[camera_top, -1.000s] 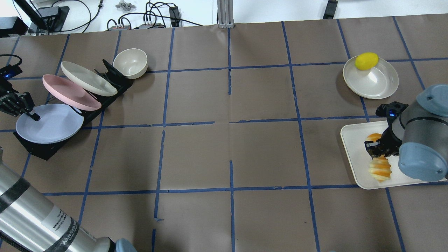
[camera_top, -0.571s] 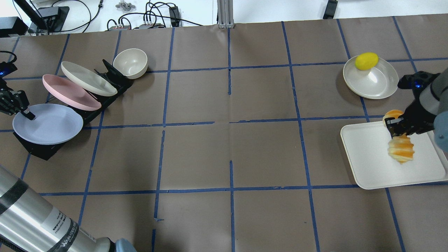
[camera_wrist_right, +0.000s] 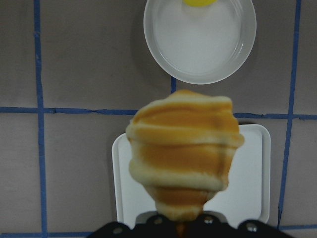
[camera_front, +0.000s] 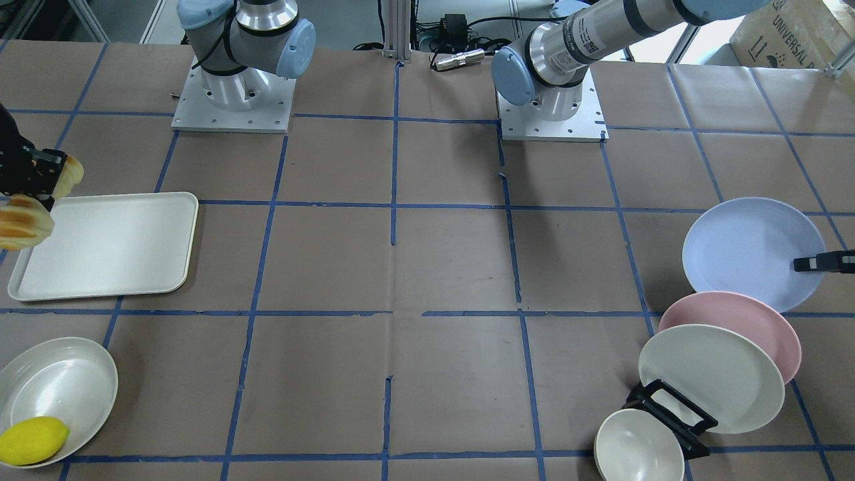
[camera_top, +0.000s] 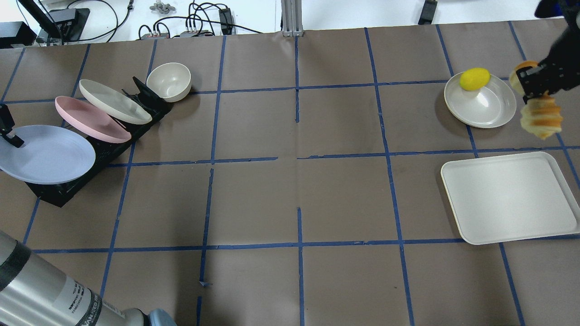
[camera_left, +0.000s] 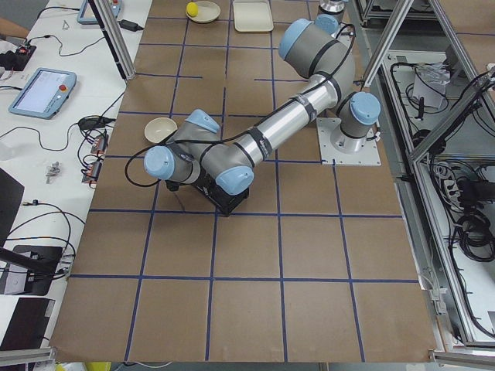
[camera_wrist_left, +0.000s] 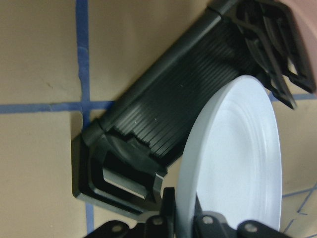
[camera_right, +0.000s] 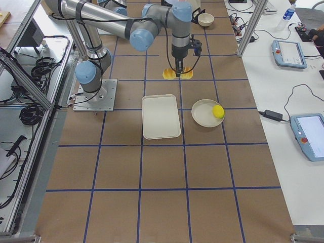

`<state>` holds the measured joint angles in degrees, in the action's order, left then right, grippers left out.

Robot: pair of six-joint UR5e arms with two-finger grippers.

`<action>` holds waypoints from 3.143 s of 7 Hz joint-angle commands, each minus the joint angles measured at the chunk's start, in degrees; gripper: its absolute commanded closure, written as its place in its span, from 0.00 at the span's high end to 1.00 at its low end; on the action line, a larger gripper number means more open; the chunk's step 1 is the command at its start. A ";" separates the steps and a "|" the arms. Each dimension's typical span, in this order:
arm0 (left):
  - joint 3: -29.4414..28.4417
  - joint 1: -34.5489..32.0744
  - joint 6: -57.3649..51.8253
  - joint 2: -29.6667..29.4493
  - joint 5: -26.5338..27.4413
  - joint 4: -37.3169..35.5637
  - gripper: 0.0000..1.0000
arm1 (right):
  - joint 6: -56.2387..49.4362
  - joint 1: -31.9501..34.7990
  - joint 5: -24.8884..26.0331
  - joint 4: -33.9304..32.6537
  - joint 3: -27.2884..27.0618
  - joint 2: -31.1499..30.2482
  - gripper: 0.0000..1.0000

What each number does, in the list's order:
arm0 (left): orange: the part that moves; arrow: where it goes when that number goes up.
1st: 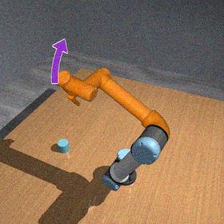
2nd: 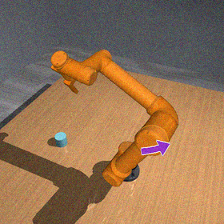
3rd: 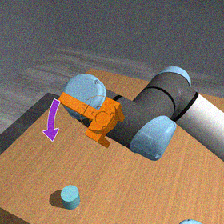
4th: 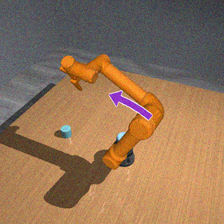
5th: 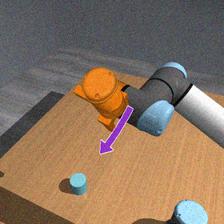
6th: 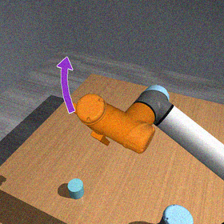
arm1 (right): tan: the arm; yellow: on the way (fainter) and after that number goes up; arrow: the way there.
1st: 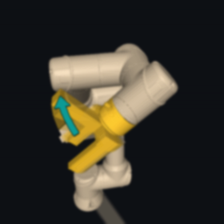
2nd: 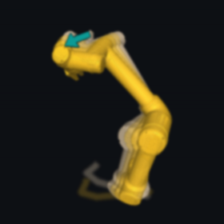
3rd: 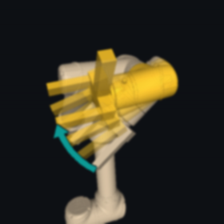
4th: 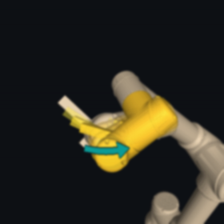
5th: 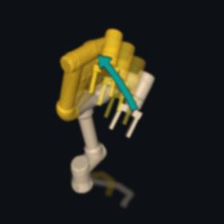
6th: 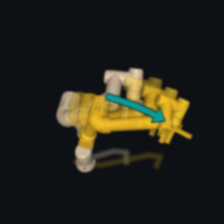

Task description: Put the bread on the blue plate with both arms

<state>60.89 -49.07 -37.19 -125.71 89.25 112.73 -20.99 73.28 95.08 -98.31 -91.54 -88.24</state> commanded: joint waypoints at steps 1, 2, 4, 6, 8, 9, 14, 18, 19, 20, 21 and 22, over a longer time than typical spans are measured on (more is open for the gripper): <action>1.59 -2.50 3.06 5.01 -0.30 4.31 0.05 | 10.64 12.45 2.65 6.42 11.68 5.77 0.04; 3.43 -5.04 6.30 8.60 -0.48 6.26 0.05 | 16.18 15.98 2.57 9.25 15.56 8.32 0.04; 11.75 -11.27 14.99 17.65 -1.00 5.84 0.05 | 19.58 18.83 1.87 10.33 17.62 10.19 0.04; 18.19 -20.05 25.62 22.17 -3.27 1.82 0.05 | 19.41 18.83 -5.31 12.26 16.83 10.02 0.03; 19.43 -32.33 32.57 20.78 -3.55 -6.93 0.02 | 18.61 18.74 -4.99 13.40 16.66 9.67 0.03; 20.48 -37.45 34.62 19.20 -5.38 -14.04 0.03 | 17.92 18.74 -4.90 14.19 16.48 9.41 0.03; 19.88 -47.68 45.43 6.11 -18.21 -30.52 0.03 | 17.56 18.74 -4.72 14.29 16.48 9.49 0.03; 20.31 -48.48 47.47 0.82 -22.00 -37.57 0.19 | 17.56 18.83 -4.55 14.29 16.39 9.40 0.03; 20.41 -48.31 47.47 0.99 -21.66 -40.63 0.61 | 17.56 18.83 -4.46 14.29 15.87 9.40 0.03; 20.93 -47.70 46.69 1.95 -21.40 -40.74 0.83 | 17.56 18.83 -4.46 14.20 15.25 9.14 0.03; 20.93 -47.08 46.42 3.61 -18.53 -40.40 0.93 | 17.99 18.92 -4.63 13.50 14.46 8.97 0.03; 21.02 -46.73 46.50 7.72 -14.67 -37.52 0.97 | 18.87 18.92 -4.81 13.06 13.33 8.62 0.03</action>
<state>81.79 -96.34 9.41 -121.83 70.68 72.99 -2.94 92.17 90.46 -84.68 -77.00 -79.28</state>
